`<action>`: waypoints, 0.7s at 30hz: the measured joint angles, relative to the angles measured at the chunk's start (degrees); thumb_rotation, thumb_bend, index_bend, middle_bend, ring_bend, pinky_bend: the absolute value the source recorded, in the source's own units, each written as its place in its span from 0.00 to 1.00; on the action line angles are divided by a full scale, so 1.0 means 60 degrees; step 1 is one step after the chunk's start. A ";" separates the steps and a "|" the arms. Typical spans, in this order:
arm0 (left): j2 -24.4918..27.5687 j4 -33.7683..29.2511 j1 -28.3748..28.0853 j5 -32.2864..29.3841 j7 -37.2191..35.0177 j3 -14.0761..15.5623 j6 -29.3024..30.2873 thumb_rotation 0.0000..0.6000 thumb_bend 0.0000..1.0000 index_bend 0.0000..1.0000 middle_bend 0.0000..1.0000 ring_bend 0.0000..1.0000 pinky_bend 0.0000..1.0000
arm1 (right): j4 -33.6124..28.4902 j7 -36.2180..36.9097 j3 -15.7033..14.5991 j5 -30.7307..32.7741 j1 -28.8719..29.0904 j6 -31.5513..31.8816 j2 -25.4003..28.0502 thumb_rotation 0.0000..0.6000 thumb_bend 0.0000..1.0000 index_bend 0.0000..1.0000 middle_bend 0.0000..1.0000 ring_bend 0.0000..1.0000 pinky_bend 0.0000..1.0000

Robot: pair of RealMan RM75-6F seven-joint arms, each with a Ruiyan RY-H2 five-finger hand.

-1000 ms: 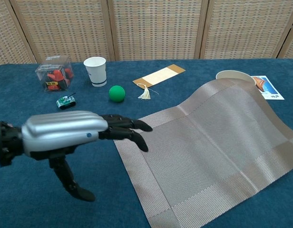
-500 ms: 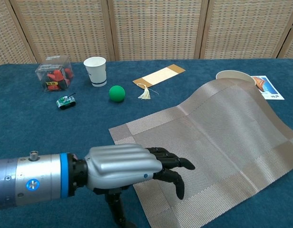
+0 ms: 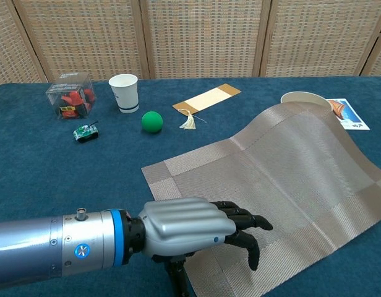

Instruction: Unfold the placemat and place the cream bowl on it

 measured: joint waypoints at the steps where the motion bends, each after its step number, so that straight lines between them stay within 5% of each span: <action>1: -0.0023 0.0010 -0.0020 -0.0032 -0.0004 0.0011 -0.0011 1.00 0.08 0.30 0.00 0.00 0.00 | -0.0005 0.0010 0.0008 -0.0006 -0.0005 0.0000 0.0004 1.00 0.00 0.03 0.00 0.00 0.00; 12: -0.0259 0.0193 -0.0188 -0.0277 0.0083 0.0150 0.0087 1.00 0.38 0.31 0.00 0.00 0.00 | -0.0086 0.0072 0.0104 -0.0166 -0.0075 -0.0022 0.0064 1.00 0.00 0.04 0.00 0.00 0.00; 21: -0.0311 0.0231 -0.0280 -0.0470 0.0144 0.0193 0.0223 1.00 0.44 0.35 0.00 0.00 0.00 | -0.0139 0.0140 0.0179 -0.0269 -0.0140 -0.0004 0.0115 1.00 0.00 0.05 0.00 0.00 0.00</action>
